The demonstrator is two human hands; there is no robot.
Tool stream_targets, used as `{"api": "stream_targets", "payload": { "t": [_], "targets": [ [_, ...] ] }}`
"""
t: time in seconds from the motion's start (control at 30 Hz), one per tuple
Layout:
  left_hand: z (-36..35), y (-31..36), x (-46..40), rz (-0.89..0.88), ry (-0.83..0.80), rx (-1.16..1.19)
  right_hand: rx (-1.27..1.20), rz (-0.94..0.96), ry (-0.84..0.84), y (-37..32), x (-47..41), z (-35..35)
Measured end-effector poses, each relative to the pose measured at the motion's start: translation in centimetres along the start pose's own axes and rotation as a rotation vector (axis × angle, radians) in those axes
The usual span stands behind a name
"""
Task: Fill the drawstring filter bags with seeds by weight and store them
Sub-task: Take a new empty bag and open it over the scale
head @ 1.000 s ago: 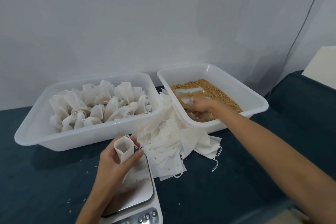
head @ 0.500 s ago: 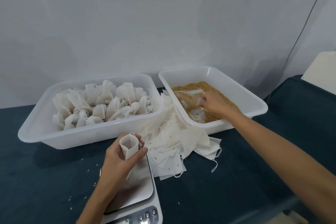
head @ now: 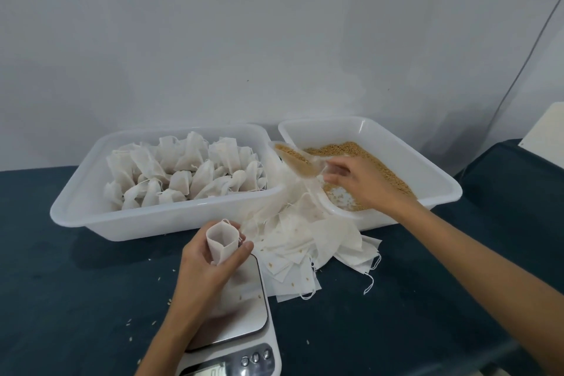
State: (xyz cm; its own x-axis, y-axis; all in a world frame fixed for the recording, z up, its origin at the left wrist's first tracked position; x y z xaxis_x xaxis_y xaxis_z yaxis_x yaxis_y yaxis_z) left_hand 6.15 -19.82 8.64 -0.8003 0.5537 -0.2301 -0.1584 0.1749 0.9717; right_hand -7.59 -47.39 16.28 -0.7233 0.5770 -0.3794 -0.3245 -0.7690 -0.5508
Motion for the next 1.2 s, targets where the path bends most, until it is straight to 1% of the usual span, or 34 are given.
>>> {"api": "stream_targets", "payload": {
  "t": [0.13,0.27,0.43,0.57,0.7,0.87,1.2],
  "targets": [
    [0.5,0.1,-0.1,-0.007,0.029,-0.016,-0.056,0.102,-0.114,-4.6,1.5,-1.1],
    [0.5,-0.3,0.0,0.020,0.018,-0.033,-0.028,0.236,-0.159,-8.1,2.6,-1.1],
    [0.7,-0.4,0.1,0.003,0.002,-0.072,0.107,0.428,-0.076,-10.3,3.3,-0.3],
    [0.4,-0.2,0.2,-0.014,-0.006,-0.118,0.268,0.541,-0.018,-11.0,3.5,-0.1],
    [0.2,-0.2,0.3,-0.050,-0.011,-0.203,0.330,0.635,0.012,-12.1,3.7,-0.3],
    [0.1,-0.3,0.3,-0.039,-0.013,-0.210,0.393,0.694,0.015,-13.8,4.2,-0.8],
    [-0.2,0.2,0.4,-0.055,-0.031,-0.196,0.438,0.739,0.036,-15.4,4.8,-0.4]
  ]
}}
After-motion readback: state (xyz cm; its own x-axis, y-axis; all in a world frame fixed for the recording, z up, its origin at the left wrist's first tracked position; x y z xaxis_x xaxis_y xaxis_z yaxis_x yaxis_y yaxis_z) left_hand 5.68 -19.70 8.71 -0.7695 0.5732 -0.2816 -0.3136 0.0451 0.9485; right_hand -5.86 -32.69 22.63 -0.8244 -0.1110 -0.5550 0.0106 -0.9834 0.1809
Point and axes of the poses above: each hand's wrist, its own x-axis away from the middle knuckle, its own z-axis out of the back of the hand, y = z × x, the point moved 9 cm from there along -x, towards the middle knuckle, and after that the axes turned 10 degrees about y, right-handed, at the moved point
